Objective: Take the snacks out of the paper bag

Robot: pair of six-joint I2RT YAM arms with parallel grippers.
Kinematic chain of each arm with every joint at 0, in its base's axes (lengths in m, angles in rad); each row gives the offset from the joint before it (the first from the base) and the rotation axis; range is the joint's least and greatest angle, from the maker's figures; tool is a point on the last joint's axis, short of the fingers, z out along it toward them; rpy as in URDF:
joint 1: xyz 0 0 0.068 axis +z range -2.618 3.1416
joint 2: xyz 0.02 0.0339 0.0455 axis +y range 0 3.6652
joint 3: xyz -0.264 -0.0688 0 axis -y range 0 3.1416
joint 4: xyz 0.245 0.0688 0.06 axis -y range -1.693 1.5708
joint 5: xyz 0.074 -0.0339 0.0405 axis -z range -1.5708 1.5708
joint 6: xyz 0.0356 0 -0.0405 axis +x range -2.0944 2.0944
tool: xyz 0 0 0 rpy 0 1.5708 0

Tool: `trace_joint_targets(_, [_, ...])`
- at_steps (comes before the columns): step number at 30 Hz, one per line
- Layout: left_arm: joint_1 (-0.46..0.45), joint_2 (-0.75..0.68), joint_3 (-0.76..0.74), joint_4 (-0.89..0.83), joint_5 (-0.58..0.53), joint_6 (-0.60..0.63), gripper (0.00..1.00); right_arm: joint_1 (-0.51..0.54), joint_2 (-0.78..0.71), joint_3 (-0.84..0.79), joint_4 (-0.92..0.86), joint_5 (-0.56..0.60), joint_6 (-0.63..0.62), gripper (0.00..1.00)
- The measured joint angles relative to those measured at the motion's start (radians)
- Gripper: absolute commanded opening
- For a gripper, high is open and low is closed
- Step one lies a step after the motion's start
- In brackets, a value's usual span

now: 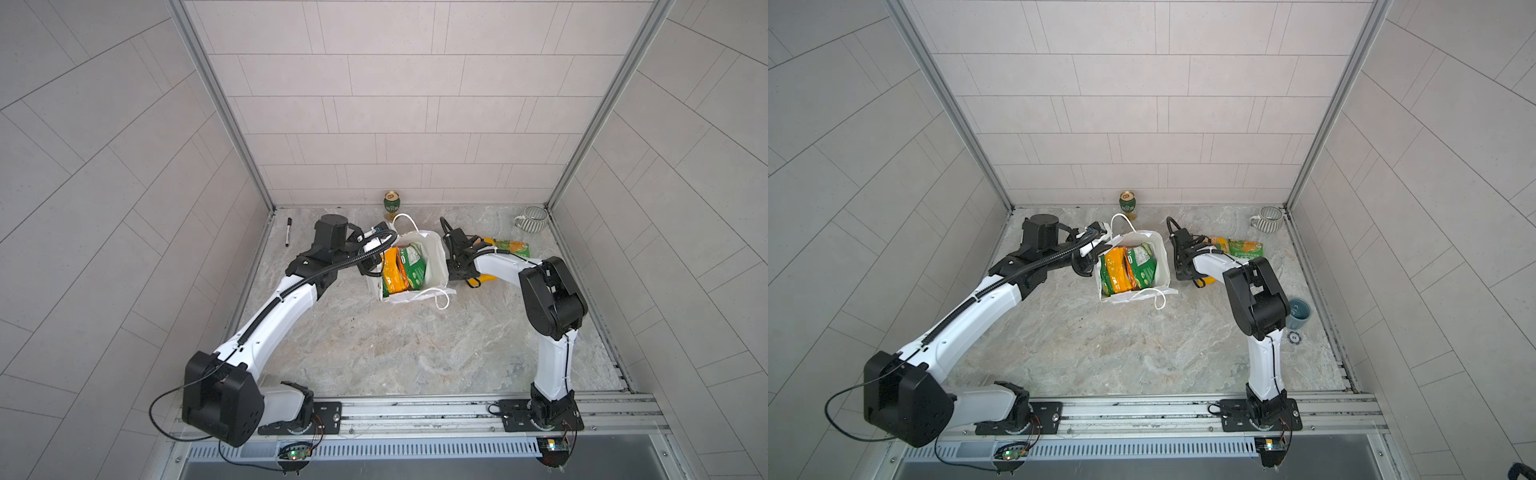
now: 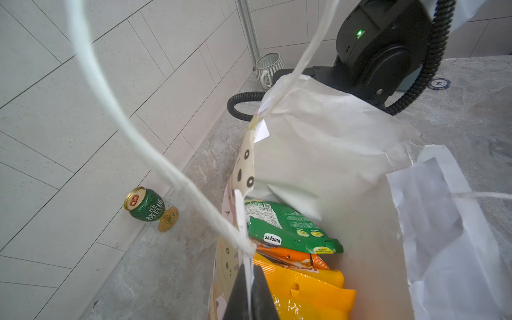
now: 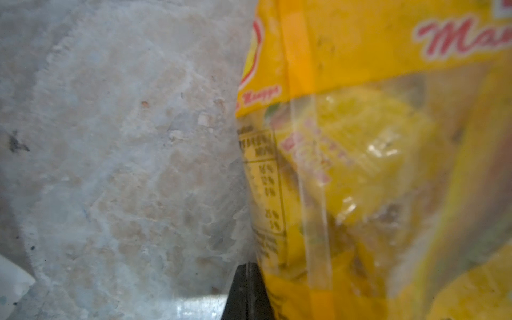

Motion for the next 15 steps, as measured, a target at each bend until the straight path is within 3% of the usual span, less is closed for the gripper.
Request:
trace_joint_targets(8, [0.0, 0.0, 0.0, 0.0, -0.002, 0.0, 0.0, 0.001, -0.037, -0.027, 0.021, -0.089, 0.003, 0.13])
trace_joint_targets(15, [0.0, 0.0, 0.0, 0.0, -0.002, 0.0, 0.0, -0.016, -0.083, 0.046, 0.029, -0.123, 0.01, 0.14])
